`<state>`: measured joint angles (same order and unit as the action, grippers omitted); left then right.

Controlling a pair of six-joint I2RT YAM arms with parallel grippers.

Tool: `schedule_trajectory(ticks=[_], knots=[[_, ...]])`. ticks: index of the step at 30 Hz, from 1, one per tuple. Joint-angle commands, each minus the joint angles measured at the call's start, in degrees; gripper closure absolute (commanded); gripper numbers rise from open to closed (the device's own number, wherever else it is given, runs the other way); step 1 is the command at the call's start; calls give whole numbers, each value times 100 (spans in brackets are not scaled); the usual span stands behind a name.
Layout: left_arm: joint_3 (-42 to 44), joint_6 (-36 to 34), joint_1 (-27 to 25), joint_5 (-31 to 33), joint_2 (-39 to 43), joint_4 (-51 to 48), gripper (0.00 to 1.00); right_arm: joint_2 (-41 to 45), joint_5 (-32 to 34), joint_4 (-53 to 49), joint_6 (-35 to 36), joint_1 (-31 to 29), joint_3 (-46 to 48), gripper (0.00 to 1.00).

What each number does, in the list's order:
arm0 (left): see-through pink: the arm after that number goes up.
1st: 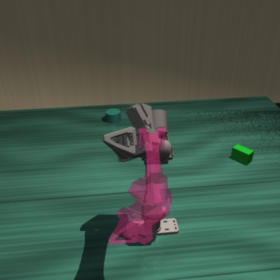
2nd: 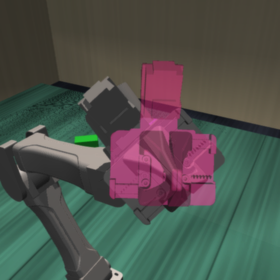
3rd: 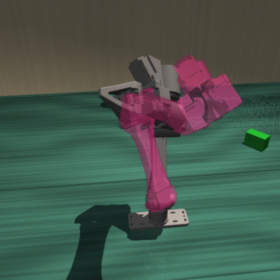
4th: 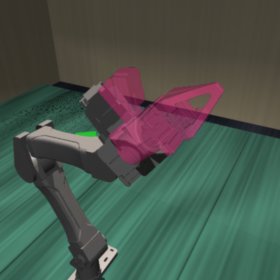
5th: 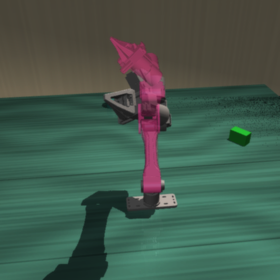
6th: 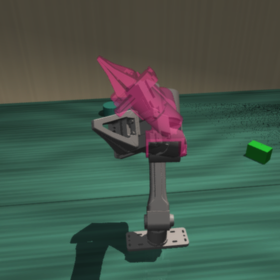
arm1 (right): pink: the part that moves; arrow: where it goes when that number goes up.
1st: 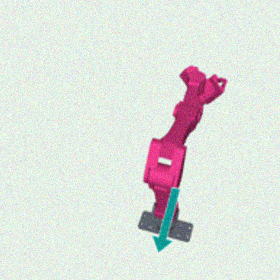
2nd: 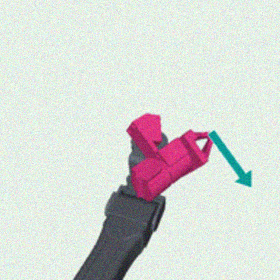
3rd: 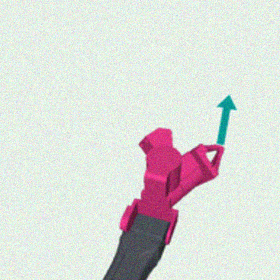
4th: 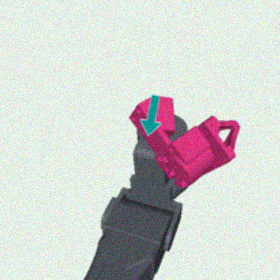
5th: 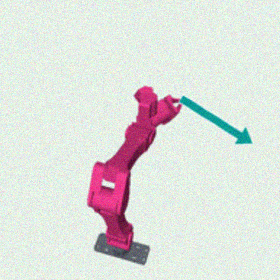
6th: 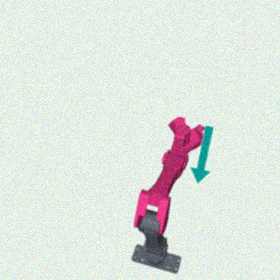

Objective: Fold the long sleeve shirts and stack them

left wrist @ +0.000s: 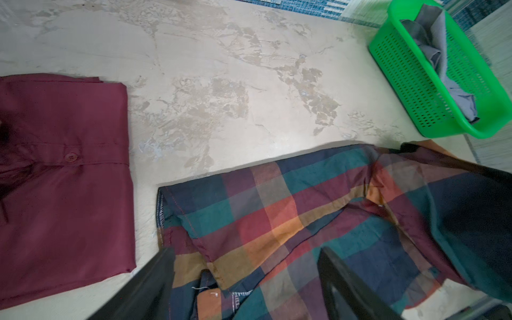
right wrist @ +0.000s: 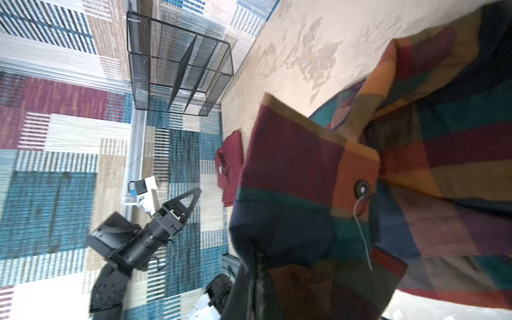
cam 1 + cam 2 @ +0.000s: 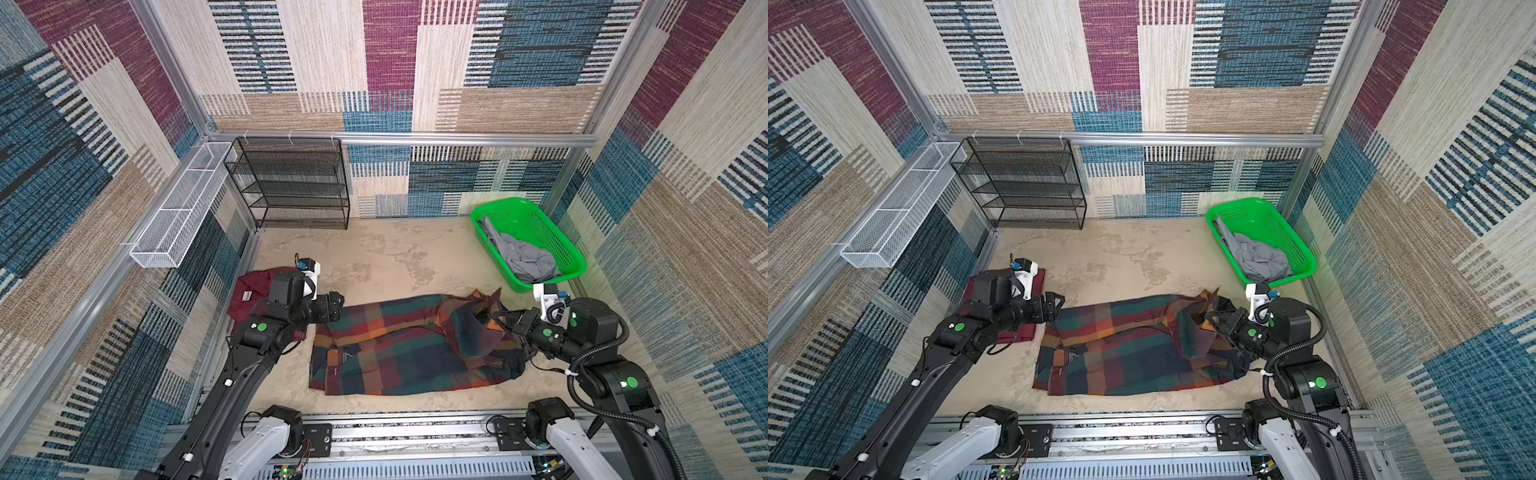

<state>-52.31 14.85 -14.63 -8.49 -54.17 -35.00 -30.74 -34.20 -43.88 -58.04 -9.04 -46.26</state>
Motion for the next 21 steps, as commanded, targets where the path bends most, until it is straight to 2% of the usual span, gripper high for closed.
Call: schedule_trajectory(ticks=[1,4,6,7,11,15,17,21], knots=[[-99,-60,-3,-529,-26,-42,18,-53,-623,566,-902,-8,60,91],[-109,35,-28,-937,-23,-25,21,-326,-623,624,-856,-10,-109,76],[-73,51,-134,-1089,9,-33,23,-499,-517,783,-893,-6,-208,58],[-33,57,-207,-1124,44,-24,23,-565,-478,934,-890,-9,-220,55],[259,21,-883,-950,279,166,23,-862,-172,1477,-708,-17,-255,48],[362,-118,-1663,-780,381,269,23,-1423,1136,855,641,-18,-773,45],[350,-220,-1823,-889,372,271,23,-1614,1580,779,1128,-19,-581,44],[371,-244,-1903,-827,415,218,24,-1765,2048,678,1600,-19,281,41]])
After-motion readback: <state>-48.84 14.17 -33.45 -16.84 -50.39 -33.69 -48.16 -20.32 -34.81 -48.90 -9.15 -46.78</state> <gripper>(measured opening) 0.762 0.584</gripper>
